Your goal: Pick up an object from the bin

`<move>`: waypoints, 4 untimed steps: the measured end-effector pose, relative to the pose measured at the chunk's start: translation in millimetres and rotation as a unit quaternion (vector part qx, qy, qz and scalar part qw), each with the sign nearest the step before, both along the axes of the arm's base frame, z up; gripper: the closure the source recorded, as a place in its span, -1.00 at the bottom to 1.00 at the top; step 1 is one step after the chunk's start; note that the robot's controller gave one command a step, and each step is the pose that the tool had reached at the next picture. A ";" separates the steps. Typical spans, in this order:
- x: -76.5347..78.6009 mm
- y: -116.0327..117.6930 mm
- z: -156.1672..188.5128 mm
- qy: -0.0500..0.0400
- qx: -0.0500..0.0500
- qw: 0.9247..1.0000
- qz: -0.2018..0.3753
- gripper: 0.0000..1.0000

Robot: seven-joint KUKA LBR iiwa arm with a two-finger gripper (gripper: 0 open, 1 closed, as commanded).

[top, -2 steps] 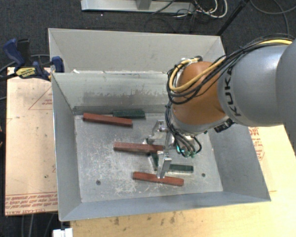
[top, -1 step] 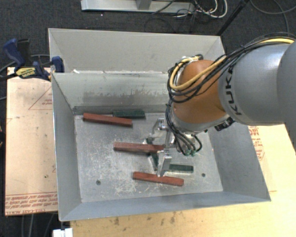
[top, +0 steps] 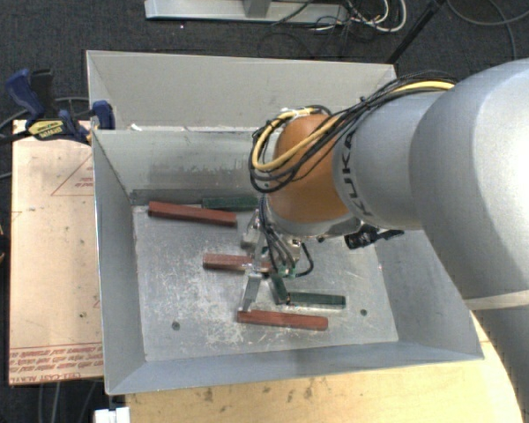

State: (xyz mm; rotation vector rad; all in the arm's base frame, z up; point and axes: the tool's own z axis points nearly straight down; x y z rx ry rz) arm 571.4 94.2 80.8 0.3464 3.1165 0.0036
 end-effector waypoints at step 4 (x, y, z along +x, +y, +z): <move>5.4 11.3 -8.0 -0.010 0.002 0.995 -0.099 1.00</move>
Offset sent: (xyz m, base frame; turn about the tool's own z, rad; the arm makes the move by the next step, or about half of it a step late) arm 0.0031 0.0115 0.0192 0.0744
